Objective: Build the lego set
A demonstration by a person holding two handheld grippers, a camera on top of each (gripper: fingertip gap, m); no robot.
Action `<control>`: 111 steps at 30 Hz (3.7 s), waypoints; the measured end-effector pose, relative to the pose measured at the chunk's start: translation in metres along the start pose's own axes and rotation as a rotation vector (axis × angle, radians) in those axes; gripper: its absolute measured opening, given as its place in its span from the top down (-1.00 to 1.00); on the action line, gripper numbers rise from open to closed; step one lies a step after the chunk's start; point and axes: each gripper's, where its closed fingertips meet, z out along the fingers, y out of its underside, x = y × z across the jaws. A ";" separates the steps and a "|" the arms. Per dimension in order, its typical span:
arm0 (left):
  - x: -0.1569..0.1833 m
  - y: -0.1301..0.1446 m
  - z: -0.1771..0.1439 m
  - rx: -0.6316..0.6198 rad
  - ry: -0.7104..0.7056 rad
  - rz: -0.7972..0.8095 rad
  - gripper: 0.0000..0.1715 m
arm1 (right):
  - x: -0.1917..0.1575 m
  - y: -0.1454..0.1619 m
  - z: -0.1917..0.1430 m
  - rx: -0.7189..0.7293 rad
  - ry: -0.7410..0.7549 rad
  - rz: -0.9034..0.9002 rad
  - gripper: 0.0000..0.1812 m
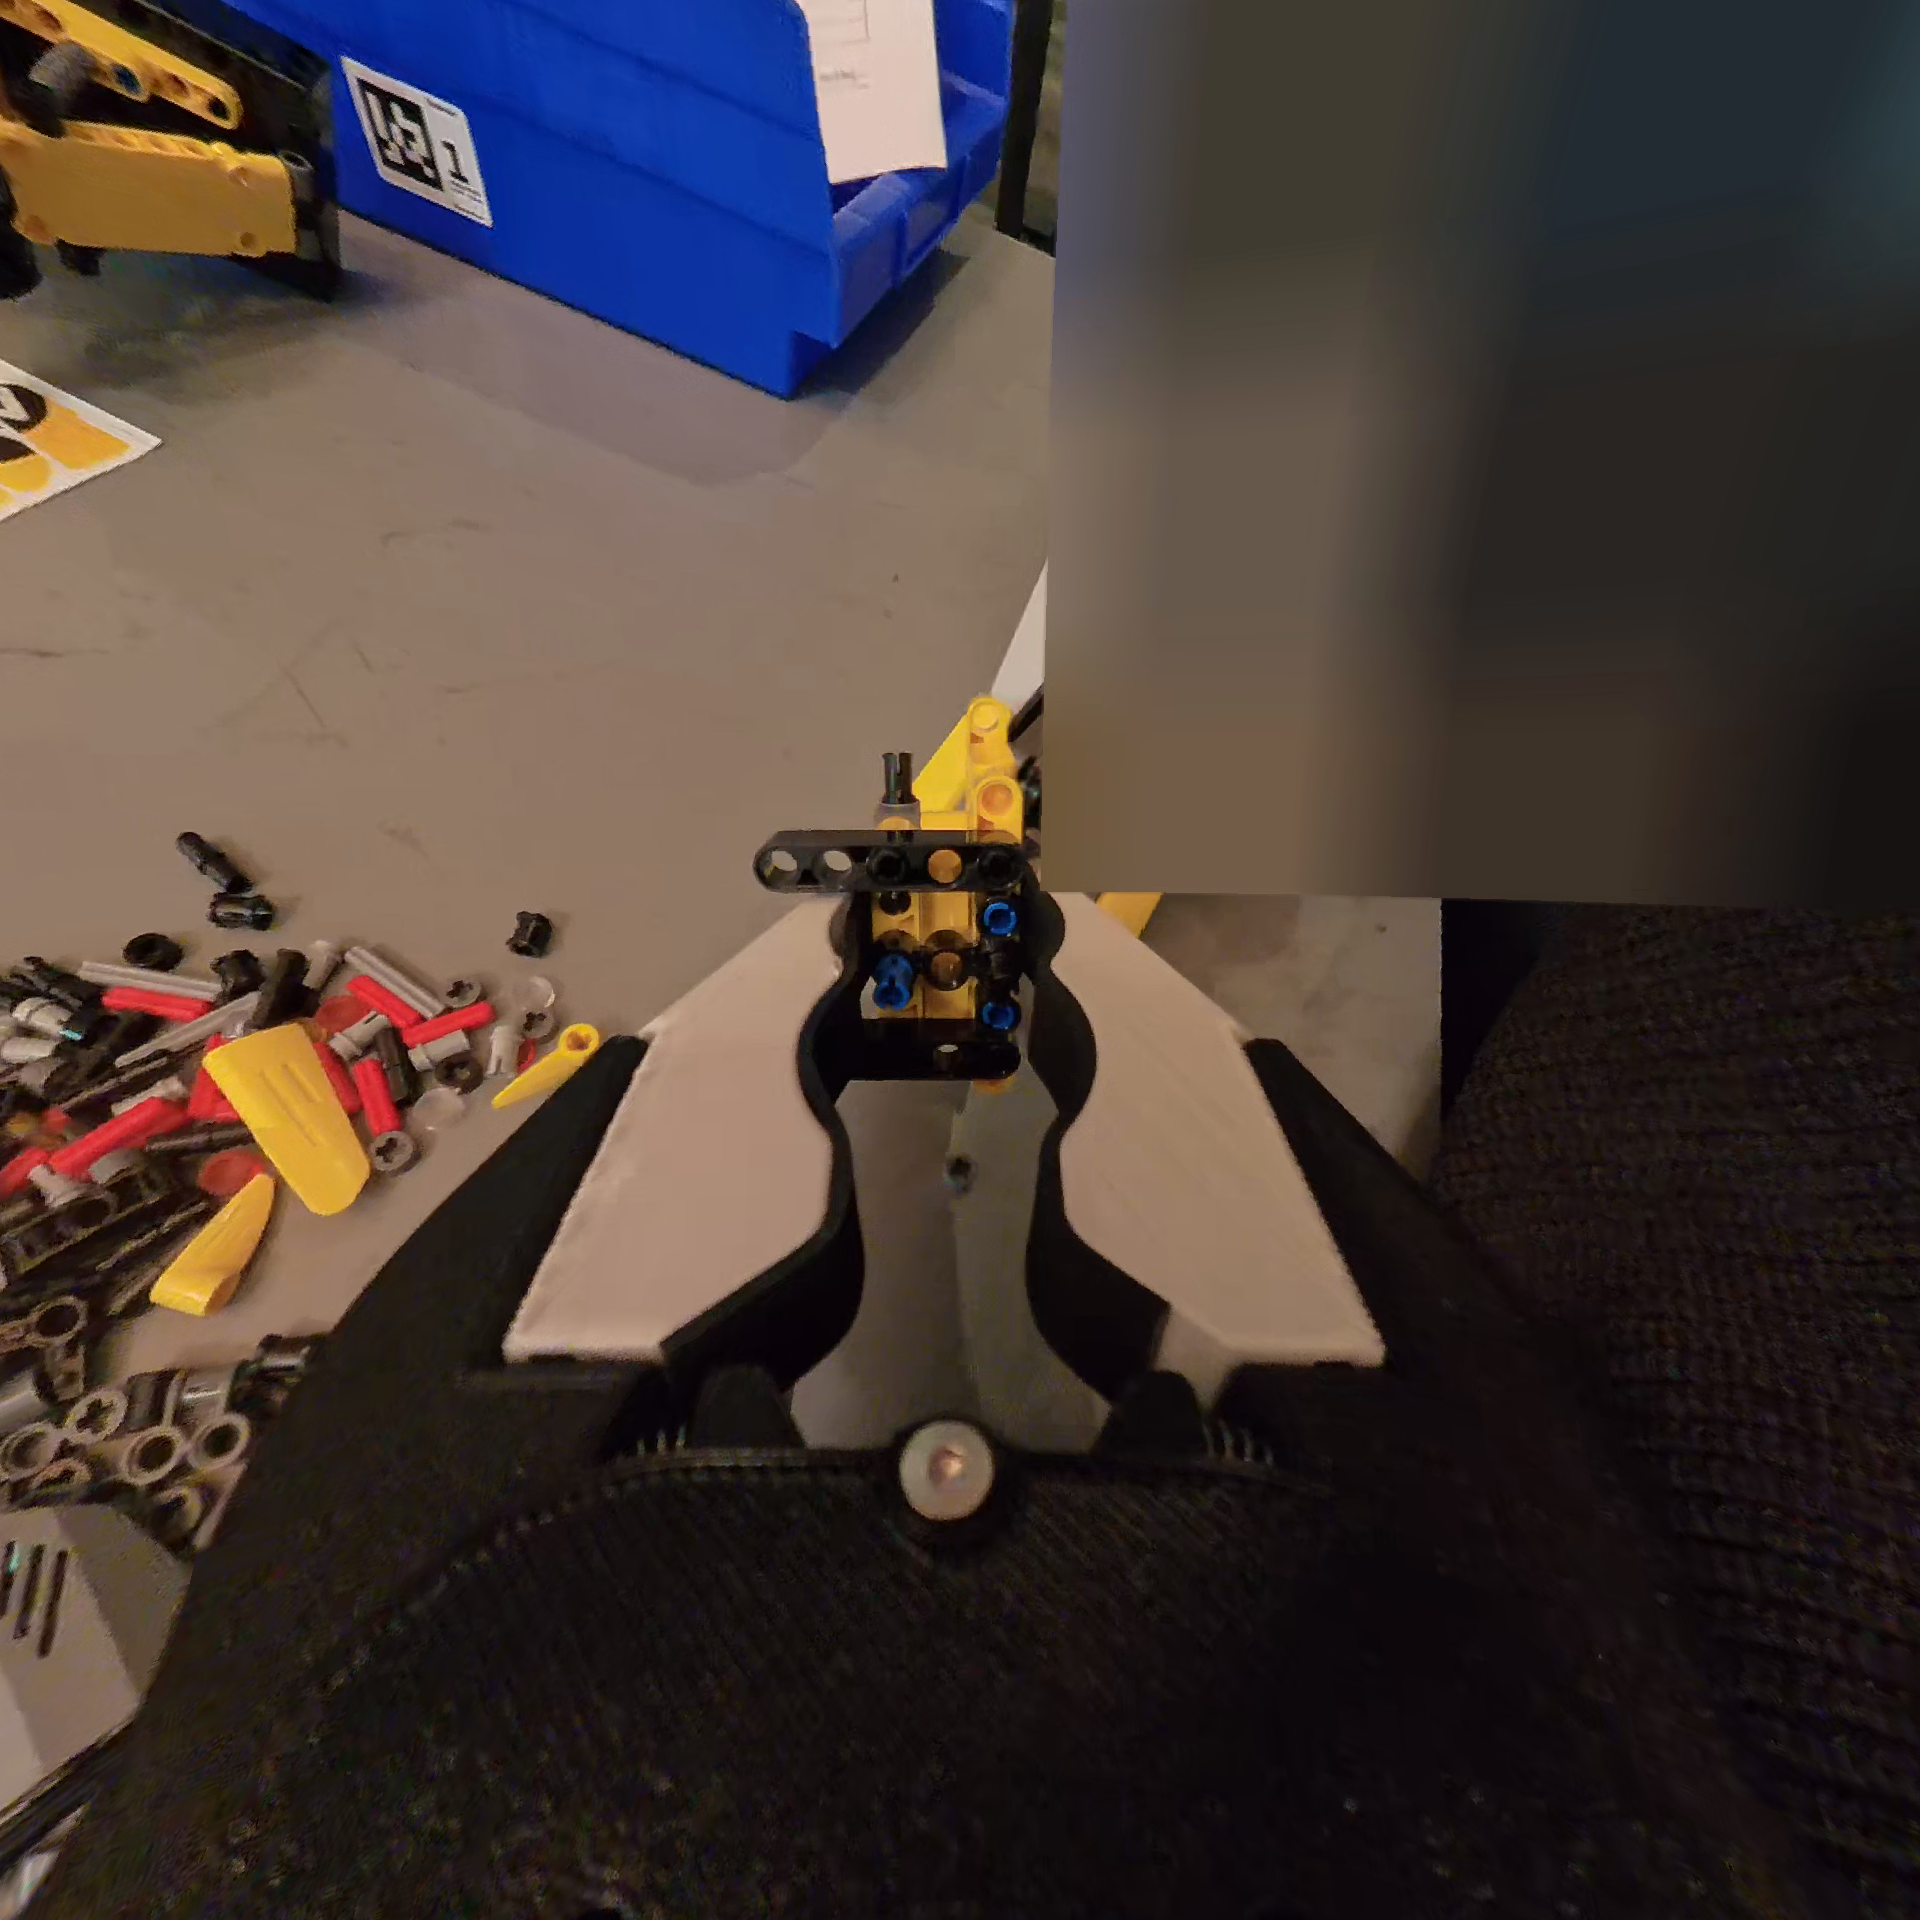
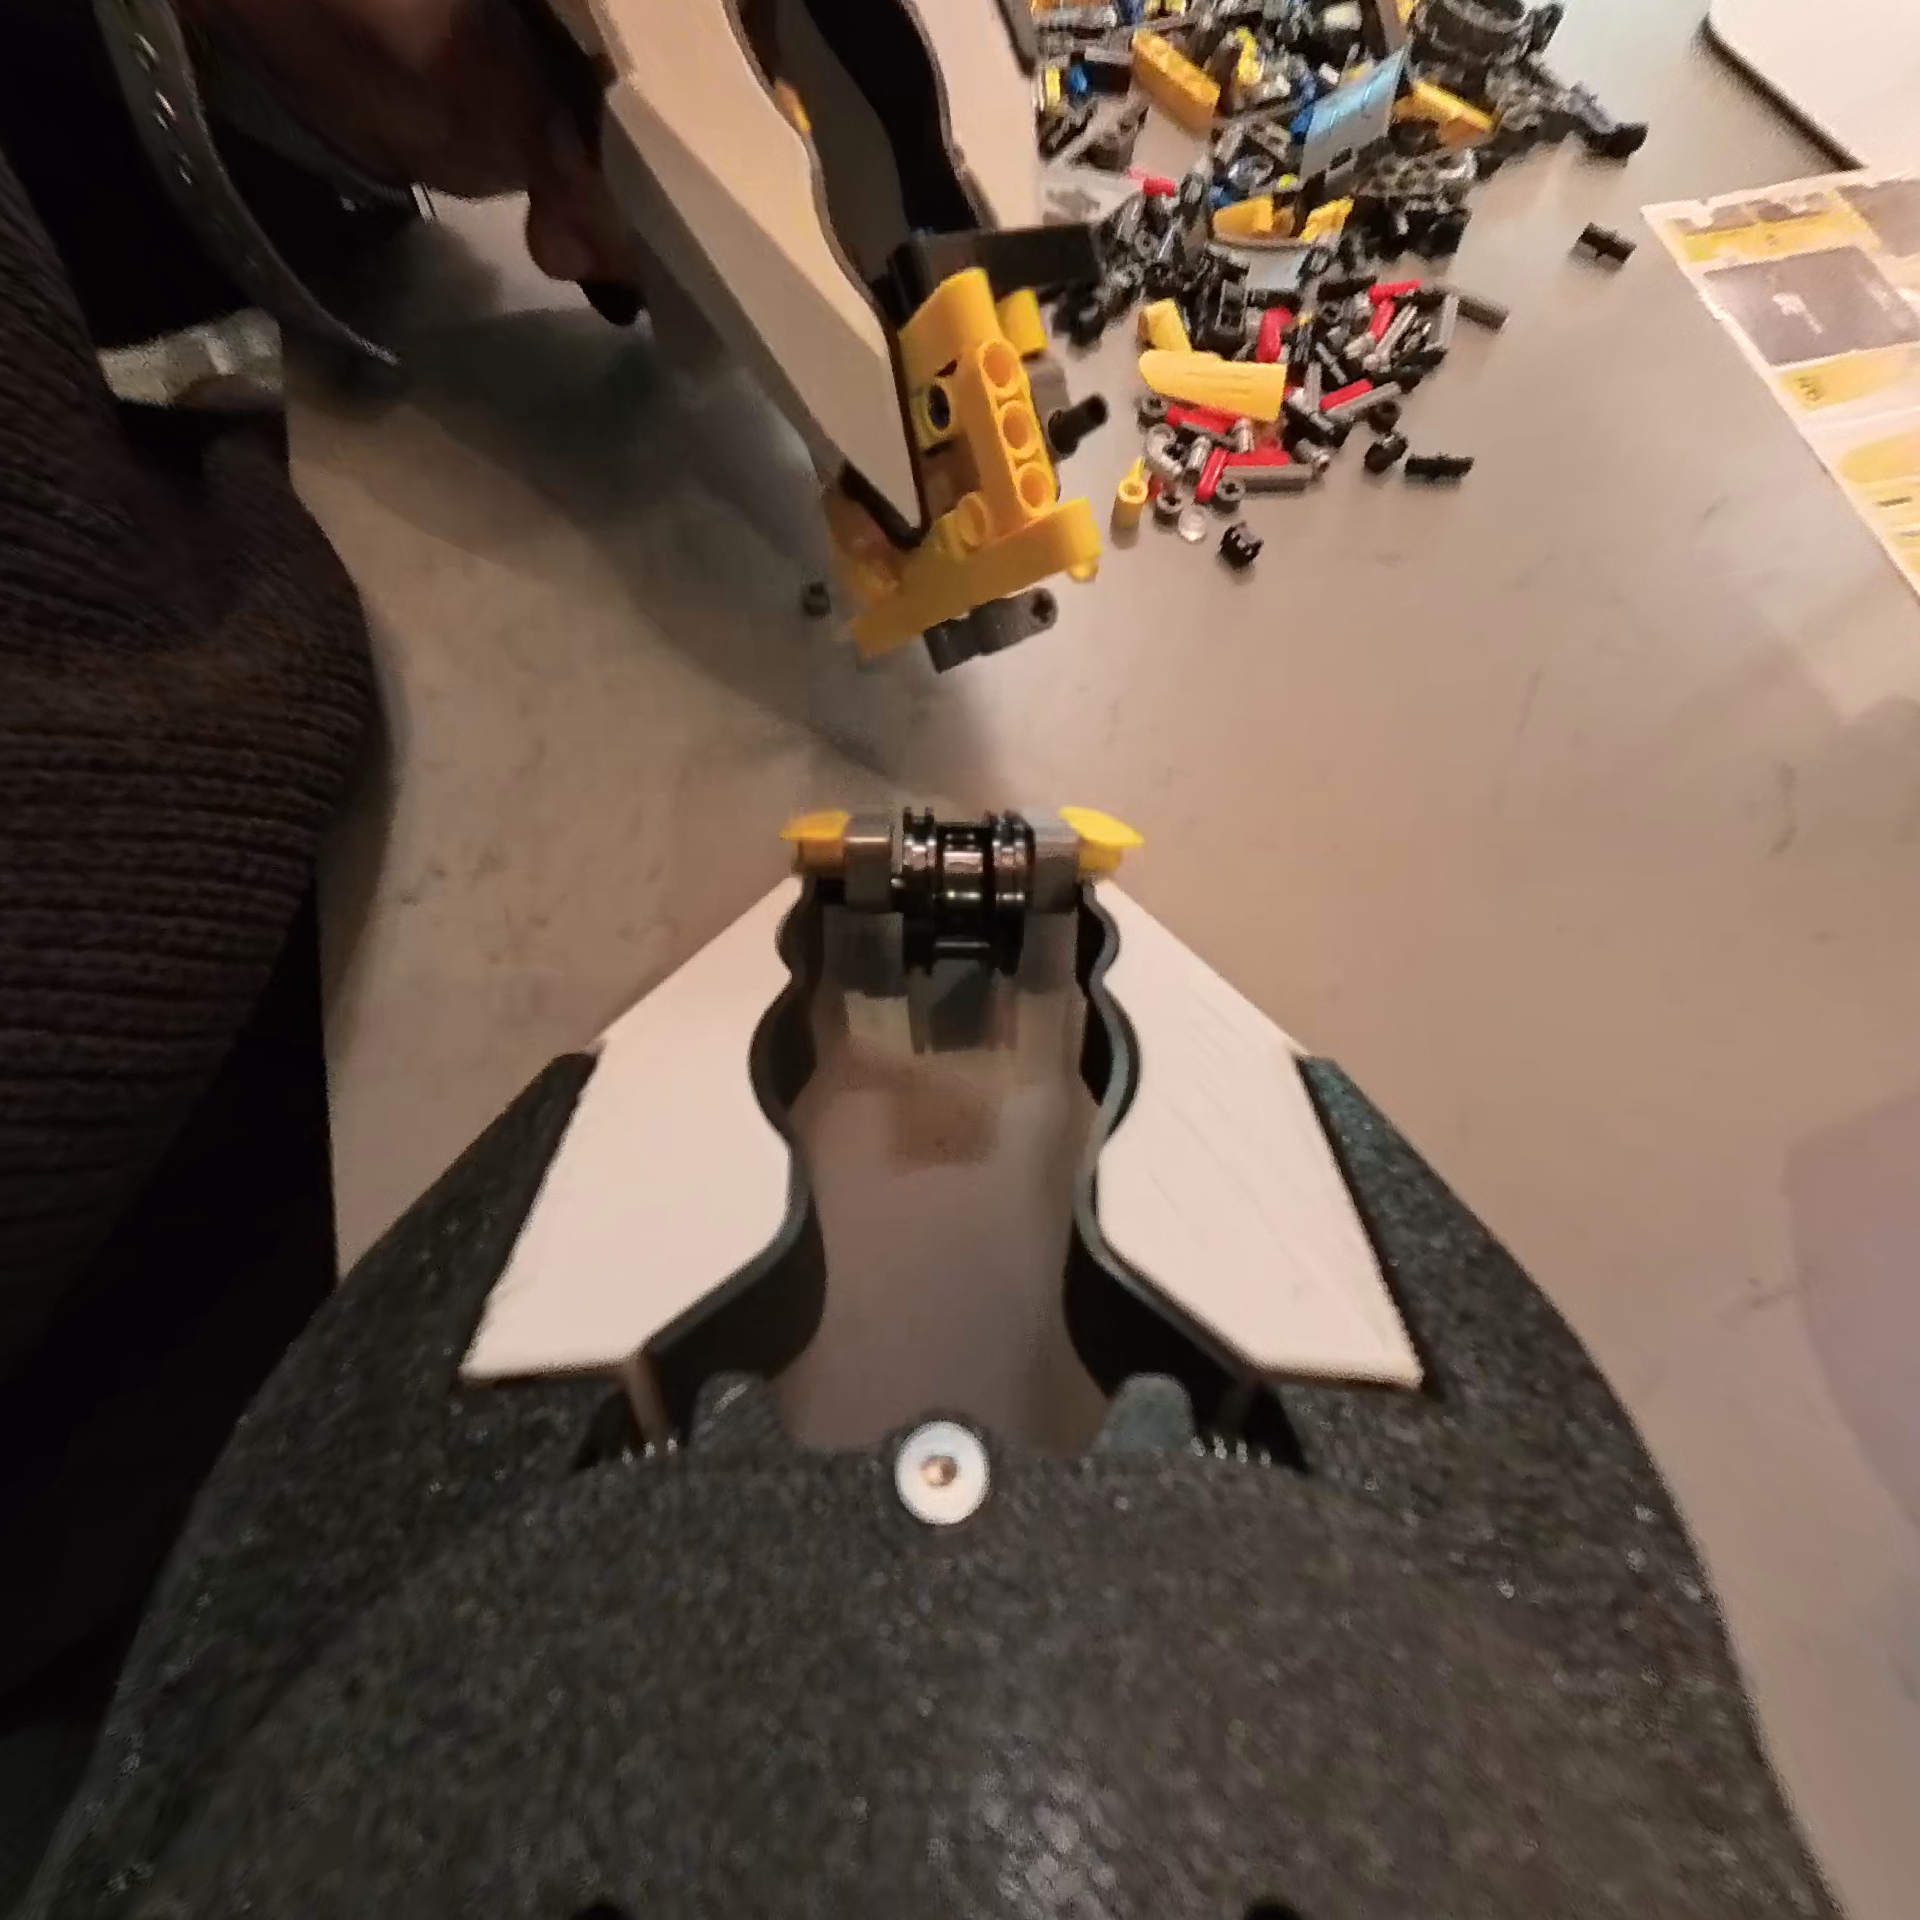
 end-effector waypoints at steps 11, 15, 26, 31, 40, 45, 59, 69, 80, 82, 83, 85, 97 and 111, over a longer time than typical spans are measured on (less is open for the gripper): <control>-0.012 0.000 -0.015 0.053 -0.042 -0.017 0.73 | 0.000 0.015 -0.001 -0.079 0.055 0.064 0.46; -0.011 0.000 -0.019 0.065 -0.040 -0.014 0.73 | 0.003 0.030 -0.012 -0.162 0.098 0.057 0.19; -0.007 0.001 -0.019 0.077 -0.031 -0.006 0.73 | 0.008 -0.006 -0.023 -0.080 0.111 0.130 -0.17; -0.008 0.001 -0.020 0.081 -0.032 -0.010 0.73 | 0.003 0.005 0.001 -0.286 0.143 0.025 -0.06; -0.007 0.000 -0.023 0.098 -0.014 -0.019 0.73 | 0.007 0.011 0.009 -0.417 0.128 -0.079 -0.02; -0.005 0.000 -0.023 0.102 -0.004 -0.019 0.73 | 0.004 0.015 0.009 -0.440 0.072 -0.031 0.06; 0.001 0.000 -0.020 0.092 0.004 0.038 0.73 | 0.005 0.016 0.003 -0.334 0.059 0.069 0.22; -0.006 -0.016 -0.028 0.154 -0.217 0.317 0.73 | 0.004 -0.003 0.002 -0.091 0.054 0.202 0.22; -0.022 -0.055 -0.090 0.468 -0.091 0.107 0.73 | 0.028 -0.092 -0.006 0.231 -0.076 0.138 0.22; -0.028 -0.061 -0.107 0.541 -0.048 0.035 0.73 | 0.035 -0.115 -0.002 0.298 -0.129 0.131 0.22; -0.030 -0.064 -0.115 0.582 -0.019 -0.002 0.73 | 0.038 -0.123 0.002 0.323 -0.156 0.130 0.22; -0.036 -0.066 -0.129 0.652 0.029 -0.073 0.73 | 0.045 -0.134 0.013 0.356 -0.202 0.142 0.22; -0.042 -0.058 -0.127 0.655 0.072 -0.121 0.73 | 0.038 -0.119 0.016 0.478 -0.466 0.412 0.22; -0.032 -0.053 -0.113 0.582 0.098 -0.101 0.73 | 0.052 -0.117 0.012 0.569 -0.472 0.466 0.23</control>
